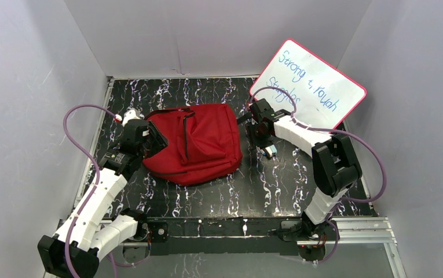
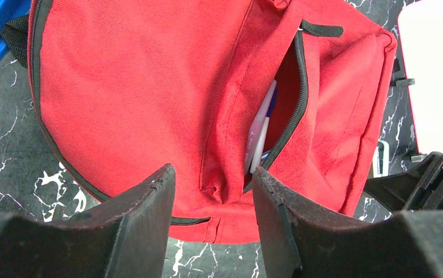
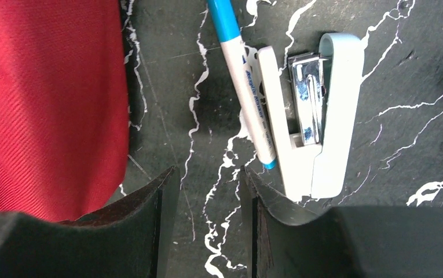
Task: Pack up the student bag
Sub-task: Pick up the stationery from the center of the board.
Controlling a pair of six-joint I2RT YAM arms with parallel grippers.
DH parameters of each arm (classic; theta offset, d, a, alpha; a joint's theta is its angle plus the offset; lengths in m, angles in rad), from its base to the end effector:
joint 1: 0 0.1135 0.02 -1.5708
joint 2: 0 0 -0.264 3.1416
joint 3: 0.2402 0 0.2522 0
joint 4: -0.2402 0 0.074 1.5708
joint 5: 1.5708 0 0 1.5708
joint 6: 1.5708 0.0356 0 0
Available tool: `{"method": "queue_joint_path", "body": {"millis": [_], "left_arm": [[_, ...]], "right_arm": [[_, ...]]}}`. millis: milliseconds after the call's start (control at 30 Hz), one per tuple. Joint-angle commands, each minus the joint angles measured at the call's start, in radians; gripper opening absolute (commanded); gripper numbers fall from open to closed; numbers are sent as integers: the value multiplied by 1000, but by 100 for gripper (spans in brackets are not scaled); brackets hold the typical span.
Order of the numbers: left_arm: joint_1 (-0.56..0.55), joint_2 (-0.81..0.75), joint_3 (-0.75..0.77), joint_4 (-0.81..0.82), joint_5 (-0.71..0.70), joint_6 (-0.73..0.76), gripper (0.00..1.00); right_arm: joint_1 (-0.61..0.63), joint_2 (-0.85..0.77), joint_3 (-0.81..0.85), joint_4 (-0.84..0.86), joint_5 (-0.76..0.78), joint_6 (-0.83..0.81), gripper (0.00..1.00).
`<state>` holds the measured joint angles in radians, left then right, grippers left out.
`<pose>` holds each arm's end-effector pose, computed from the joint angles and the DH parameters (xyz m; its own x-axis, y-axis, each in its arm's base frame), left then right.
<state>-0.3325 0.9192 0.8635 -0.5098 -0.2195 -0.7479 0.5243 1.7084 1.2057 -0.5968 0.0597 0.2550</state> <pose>0.1912 -0.0578 0.3114 -0.4698 -0.5400 -0.6983 -0.2383 0.8393 -0.4887 0.3036 0.1731 0.2120 -0.8665 -0.2102 -0.4528 -0.2663 0.9618 0.0631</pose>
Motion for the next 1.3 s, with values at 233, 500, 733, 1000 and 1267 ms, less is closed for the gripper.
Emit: {"method": "queue_joint_path", "body": {"millis": [233, 500, 733, 1000, 1267], "left_arm": [[-2, -6, 0, 4, 2, 9, 49], [-2, -8, -7, 4, 6, 6, 49], [-2, -5, -8, 4, 6, 6, 49], [-2, -14, -8, 2, 6, 13, 49], [-2, 2, 3, 16, 50, 26, 50]], "right_arm": [[-22, 78, 25, 43, 50, -49, 50], [-22, 97, 52, 31, 126, -70, 51], [-22, 139, 55, 36, 120, -84, 51], [-22, 195, 72, 36, 111, -97, 39], [-22, 141, 41, 17, 121, -62, 4]]}}
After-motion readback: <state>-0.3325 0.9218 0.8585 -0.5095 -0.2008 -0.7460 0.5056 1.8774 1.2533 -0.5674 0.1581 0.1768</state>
